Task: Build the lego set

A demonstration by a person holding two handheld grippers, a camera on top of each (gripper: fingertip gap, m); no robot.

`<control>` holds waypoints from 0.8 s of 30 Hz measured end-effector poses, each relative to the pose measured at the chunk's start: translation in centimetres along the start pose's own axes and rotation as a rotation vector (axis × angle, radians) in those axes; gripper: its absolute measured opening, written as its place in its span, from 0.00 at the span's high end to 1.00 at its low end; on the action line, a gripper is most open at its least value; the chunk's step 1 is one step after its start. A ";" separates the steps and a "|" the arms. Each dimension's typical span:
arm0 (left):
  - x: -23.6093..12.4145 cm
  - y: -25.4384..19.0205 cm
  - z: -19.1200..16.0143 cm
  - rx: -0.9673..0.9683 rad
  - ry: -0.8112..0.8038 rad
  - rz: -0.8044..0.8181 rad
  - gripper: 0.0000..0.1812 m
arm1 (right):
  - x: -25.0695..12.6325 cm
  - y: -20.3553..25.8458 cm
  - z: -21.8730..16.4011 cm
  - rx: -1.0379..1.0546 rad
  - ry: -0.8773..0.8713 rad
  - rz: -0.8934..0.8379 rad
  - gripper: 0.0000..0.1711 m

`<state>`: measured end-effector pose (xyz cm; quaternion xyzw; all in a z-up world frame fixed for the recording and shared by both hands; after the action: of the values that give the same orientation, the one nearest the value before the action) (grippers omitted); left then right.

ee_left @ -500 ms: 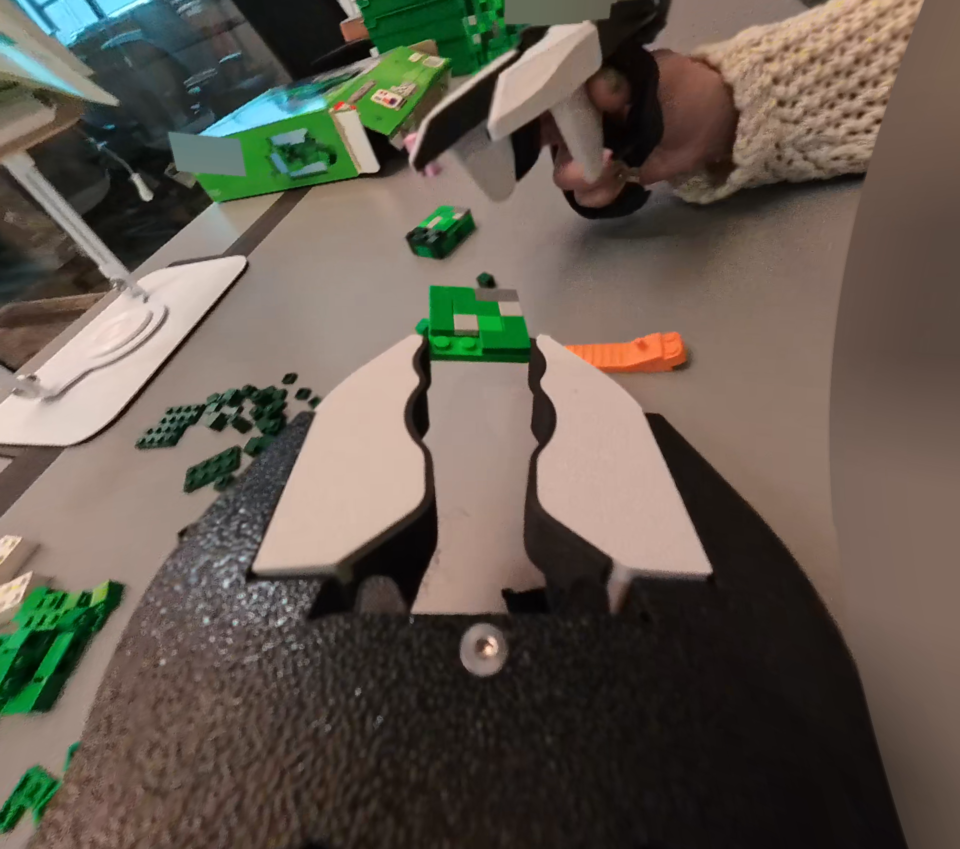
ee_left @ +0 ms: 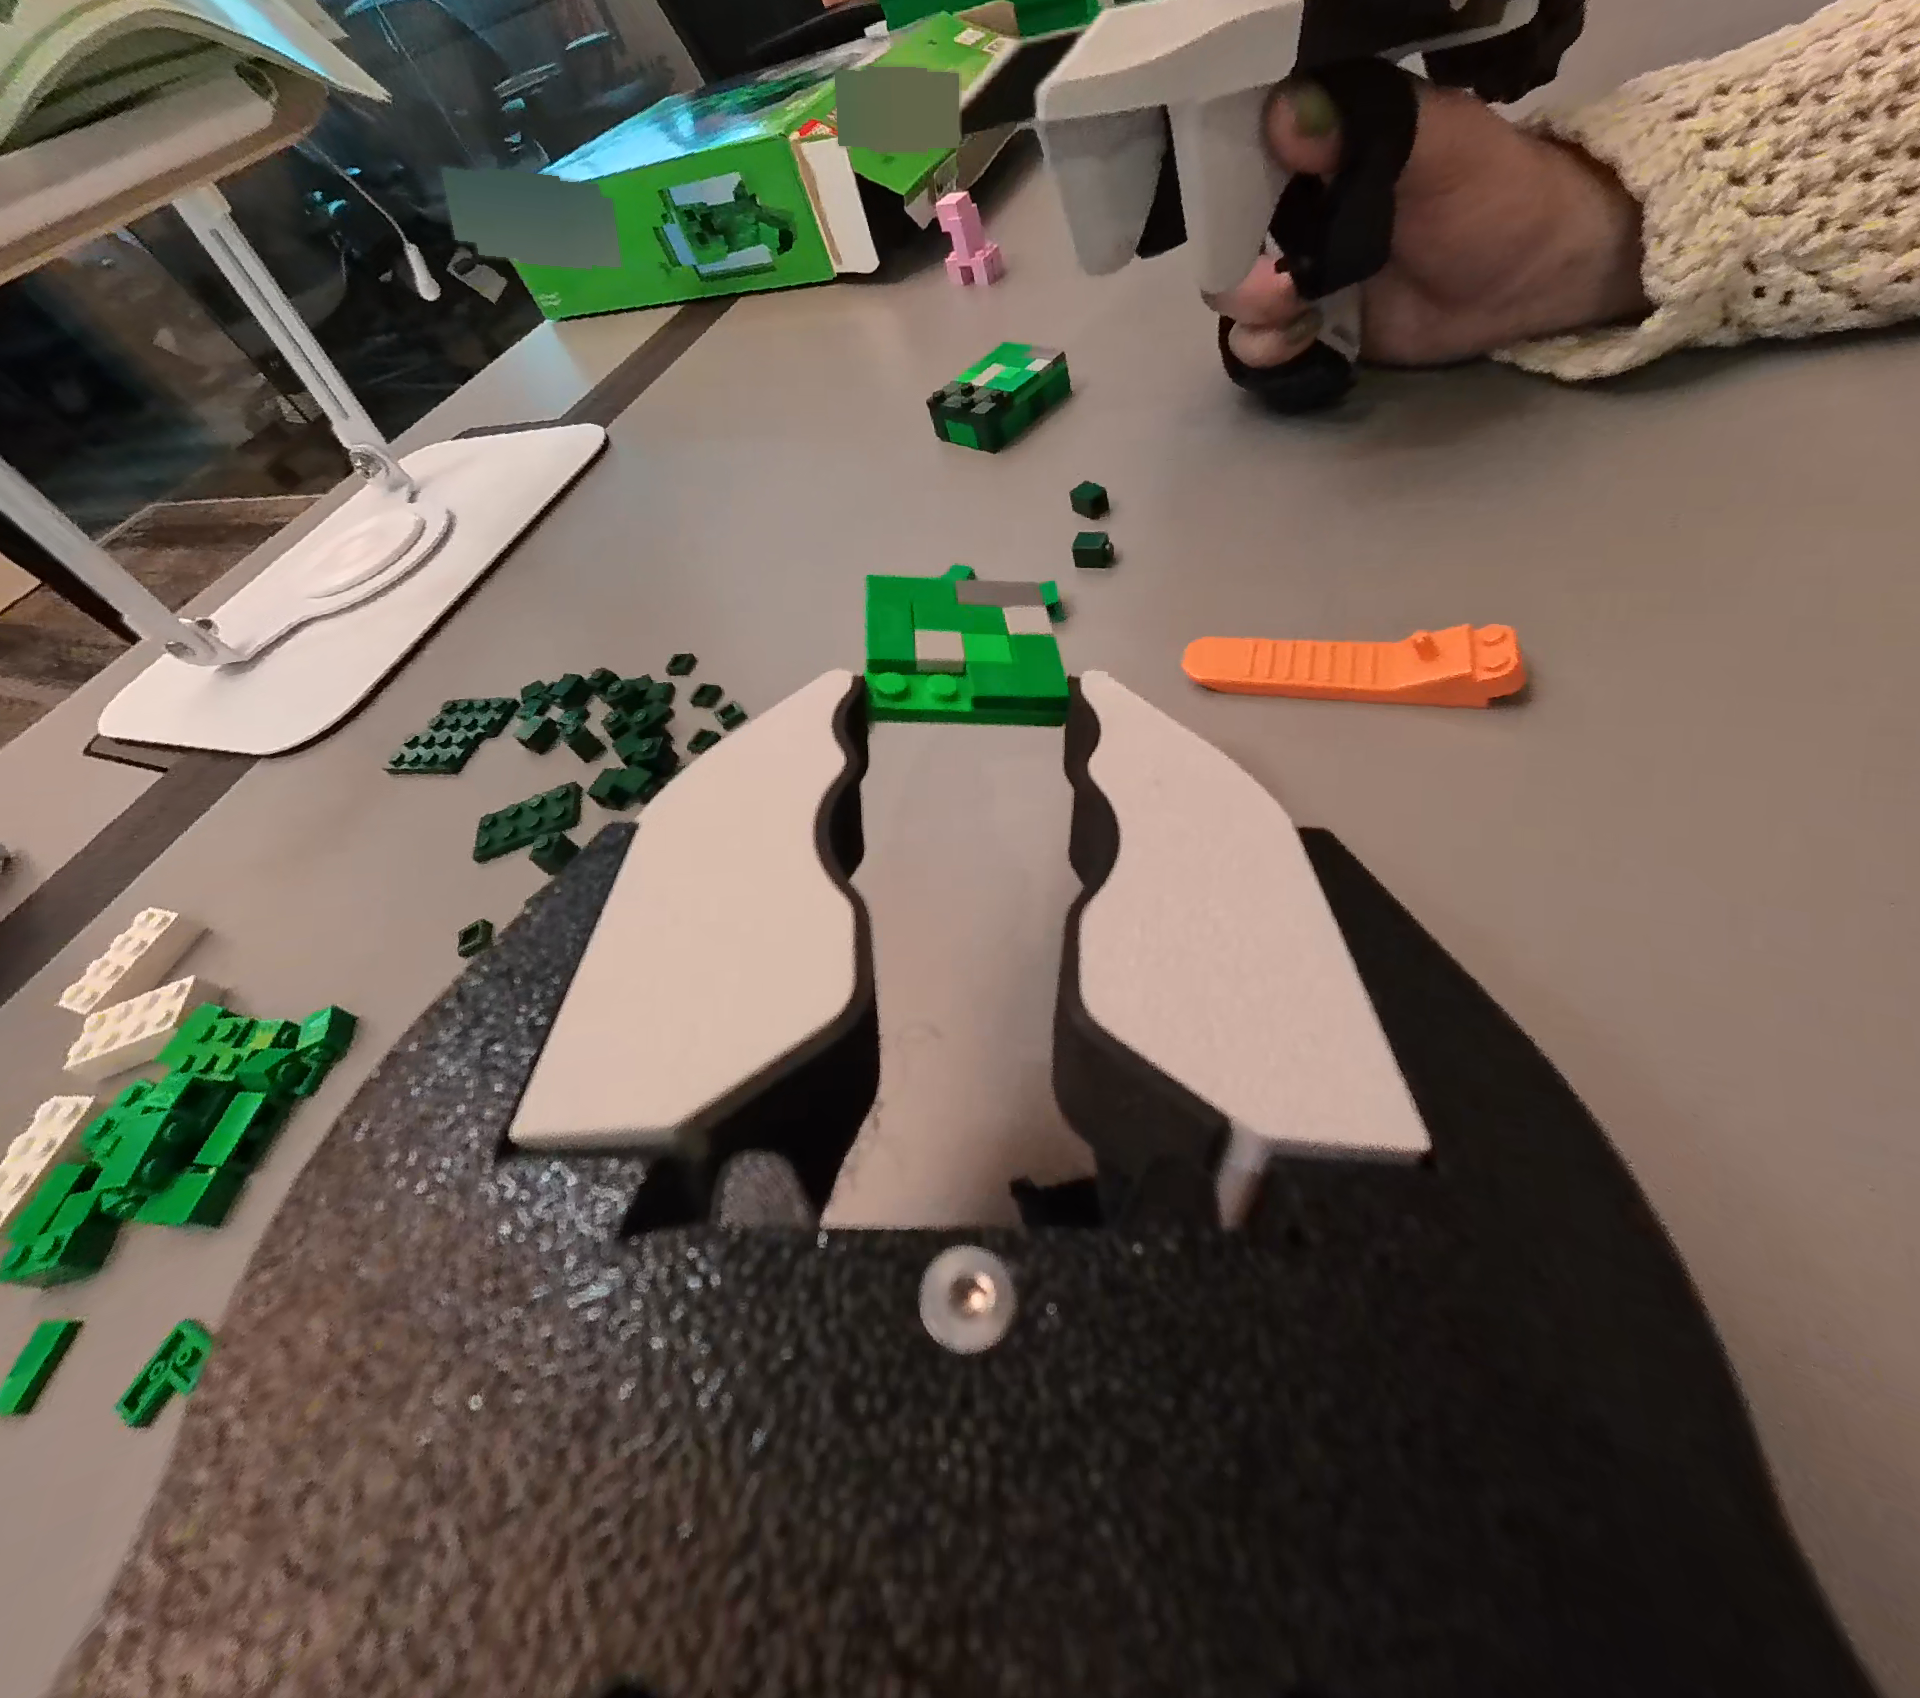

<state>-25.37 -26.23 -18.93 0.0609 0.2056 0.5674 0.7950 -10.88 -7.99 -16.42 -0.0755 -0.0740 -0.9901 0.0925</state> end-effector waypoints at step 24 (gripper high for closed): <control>-0.4 0.4 0.2 -0.010 -0.052 0.038 0.80 | -0.1 0.2 0.0 0.013 -0.001 0.022 0.88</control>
<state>-25.75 -26.38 -18.51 0.0755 0.1811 0.5815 0.7895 -10.78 -8.15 -16.44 -0.0762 -0.0795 -0.9885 0.1039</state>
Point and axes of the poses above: each gripper's, where its closed fingertips meet, x out along the fingers, z out of its top, y = z × x across the jaws, the point moved 7 cm from there along -x, back along the fingers, and after that the axes turned 4 degrees about x, right-handed, at the moved point
